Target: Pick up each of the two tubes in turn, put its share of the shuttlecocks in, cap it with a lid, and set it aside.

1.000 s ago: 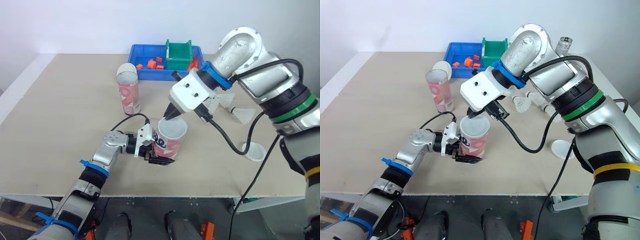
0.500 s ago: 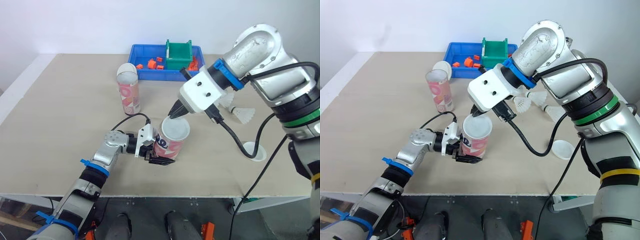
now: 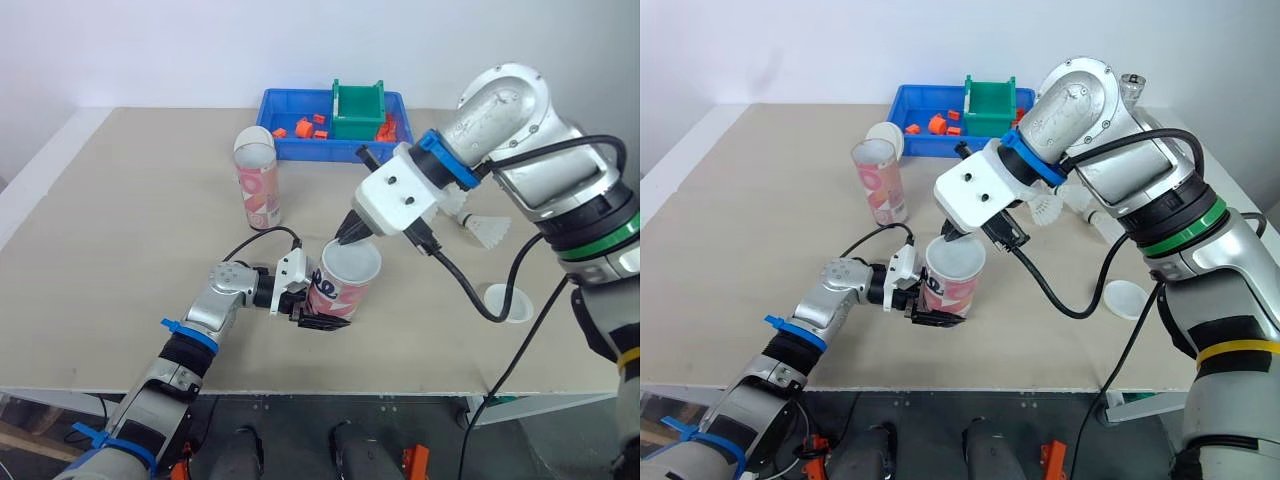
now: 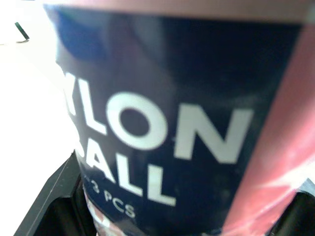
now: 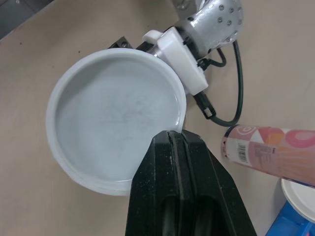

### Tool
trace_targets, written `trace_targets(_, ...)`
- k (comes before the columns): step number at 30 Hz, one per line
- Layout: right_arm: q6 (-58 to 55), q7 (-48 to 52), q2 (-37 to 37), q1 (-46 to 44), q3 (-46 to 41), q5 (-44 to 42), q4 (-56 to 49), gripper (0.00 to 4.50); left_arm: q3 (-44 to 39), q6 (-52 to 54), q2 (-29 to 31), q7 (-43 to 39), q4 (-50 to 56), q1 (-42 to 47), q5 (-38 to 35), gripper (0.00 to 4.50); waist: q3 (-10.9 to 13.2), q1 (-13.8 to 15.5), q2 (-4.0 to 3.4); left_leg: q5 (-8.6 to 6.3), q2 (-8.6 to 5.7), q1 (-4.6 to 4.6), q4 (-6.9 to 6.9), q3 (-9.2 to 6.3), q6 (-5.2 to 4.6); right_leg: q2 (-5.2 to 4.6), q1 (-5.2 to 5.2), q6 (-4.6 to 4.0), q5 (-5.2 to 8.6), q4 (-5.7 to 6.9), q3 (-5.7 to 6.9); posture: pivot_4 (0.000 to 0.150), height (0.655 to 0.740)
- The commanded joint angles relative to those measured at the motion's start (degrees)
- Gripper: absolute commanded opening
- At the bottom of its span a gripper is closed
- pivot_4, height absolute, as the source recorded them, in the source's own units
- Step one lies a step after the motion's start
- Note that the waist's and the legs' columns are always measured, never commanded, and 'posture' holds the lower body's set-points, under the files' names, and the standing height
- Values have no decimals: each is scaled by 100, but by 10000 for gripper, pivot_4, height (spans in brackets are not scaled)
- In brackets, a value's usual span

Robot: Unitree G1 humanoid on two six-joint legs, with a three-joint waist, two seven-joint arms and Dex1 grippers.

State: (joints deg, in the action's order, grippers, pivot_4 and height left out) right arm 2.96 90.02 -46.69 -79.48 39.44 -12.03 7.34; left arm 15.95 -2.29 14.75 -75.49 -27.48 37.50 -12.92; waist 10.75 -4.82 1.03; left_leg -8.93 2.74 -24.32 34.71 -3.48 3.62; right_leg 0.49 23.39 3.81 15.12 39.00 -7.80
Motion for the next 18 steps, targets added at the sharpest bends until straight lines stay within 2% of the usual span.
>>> trace_targets(1,158,248,42,111,194,129,-7,1128,13,134,177,127,-265,-192,236,35745,-1,0,0,0,0,1,0,0,0,0,-1,0,0,0,0,1500,7367)
trace_targets(5,184,248,81,140,309,60,58,1128,4,131,167,152,-273,-187,232,35745,-8,-1,7,0,0,3,0,0,0,0,-4,0,0,0,1,1500,7367)
trace_targets(8,234,248,378,223,81,-5,210,9084,-3,135,175,156,-257,-204,226,35745,-23,-4,19,0,0,8,-1,0,0,0,-6,-2,1,0,1,1500,7367)
trace_targets(11,277,248,565,240,-95,14,374,23168,-7,135,167,165,-252,-219,230,35745,-25,-4,20,0,2,10,0,0,0,1,-7,-4,-3,0,1,1500,7367)
trace_targets(12,266,248,631,237,-162,27,422,26550,-9,137,166,167,-249,-224,229,35745,-26,-8,20,0,2,11,0,0,0,1,-8,-4,-4,0,1,1500,7367)
trace_targets(15,271,230,837,212,-388,134,593,43272,-7,142,169,160,-240,-236,227,35745,-26,-8,21,1,3,14,0,0,-2,2,-9,-7,-6,1,2,1500,7367)
trace_targets(16,241,168,945,179,-498,209,704,44755,-5,144,167,161,-241,-235,227,35745,-26,-9,21,1,3,14,0,0,-2,3,-9,-7,-6,1,2,1500,7367)
trace_targets(18,236,105,1111,48,-739,281,971,44755,-3,147,160,155,-253,-224,228,35745,-27,-11,21,1,3,14,-1,0,-1,3,-9,-6,-6,1,2,1500,7367)
